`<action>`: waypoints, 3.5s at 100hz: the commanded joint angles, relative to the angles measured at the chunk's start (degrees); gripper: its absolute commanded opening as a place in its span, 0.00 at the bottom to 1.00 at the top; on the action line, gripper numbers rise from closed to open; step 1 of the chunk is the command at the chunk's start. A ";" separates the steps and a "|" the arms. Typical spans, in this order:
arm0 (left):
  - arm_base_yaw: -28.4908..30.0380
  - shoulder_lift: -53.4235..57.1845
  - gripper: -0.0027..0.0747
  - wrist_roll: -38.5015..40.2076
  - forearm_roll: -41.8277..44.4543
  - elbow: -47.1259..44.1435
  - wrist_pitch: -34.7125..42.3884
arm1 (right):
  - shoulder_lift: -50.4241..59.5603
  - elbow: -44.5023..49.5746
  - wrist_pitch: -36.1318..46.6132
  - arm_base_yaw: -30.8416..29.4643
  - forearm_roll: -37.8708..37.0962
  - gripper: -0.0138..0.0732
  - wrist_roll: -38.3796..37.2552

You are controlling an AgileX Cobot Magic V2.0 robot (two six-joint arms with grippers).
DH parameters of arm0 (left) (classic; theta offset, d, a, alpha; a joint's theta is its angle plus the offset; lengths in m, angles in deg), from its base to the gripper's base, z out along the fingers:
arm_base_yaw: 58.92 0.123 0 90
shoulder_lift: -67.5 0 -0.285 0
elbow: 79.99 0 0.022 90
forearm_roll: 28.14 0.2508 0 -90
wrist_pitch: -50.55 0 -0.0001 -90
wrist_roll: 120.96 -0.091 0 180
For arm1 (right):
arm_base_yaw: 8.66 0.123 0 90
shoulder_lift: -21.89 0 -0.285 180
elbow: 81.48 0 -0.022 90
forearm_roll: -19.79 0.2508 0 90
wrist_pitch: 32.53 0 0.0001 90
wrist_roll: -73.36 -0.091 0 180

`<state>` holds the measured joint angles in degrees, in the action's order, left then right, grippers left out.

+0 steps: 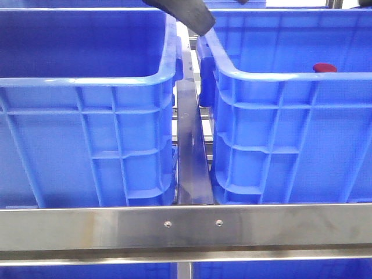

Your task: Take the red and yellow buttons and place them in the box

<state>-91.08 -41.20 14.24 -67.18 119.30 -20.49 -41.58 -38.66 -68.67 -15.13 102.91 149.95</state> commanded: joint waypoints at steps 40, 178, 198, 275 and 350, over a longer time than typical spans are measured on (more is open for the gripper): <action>-0.47 2.73 0.01 5.99 -1.32 1.47 -0.40 | 11.02 2.14 -1.49 -0.22 3.16 0.08 0.48; -0.47 49.62 0.01 26.18 20.37 -53.53 59.25 | 11.03 2.14 -1.49 -0.22 3.28 0.08 0.48; -0.47 57.85 0.01 26.18 20.37 -58.67 59.44 | 11.03 2.14 -1.49 -0.22 3.28 0.08 0.48; 3.41 81.11 0.01 26.18 24.24 -74.26 59.83 | 11.03 2.14 -1.49 -0.22 3.28 0.08 0.48; 29.64 98.65 0.01 47.17 43.06 -95.60 71.04 | 11.03 2.14 -1.49 -0.22 3.28 0.08 0.48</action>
<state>-64.04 54.94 59.88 -24.89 24.31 45.63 -30.97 -35.23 -69.57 -15.13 103.17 150.08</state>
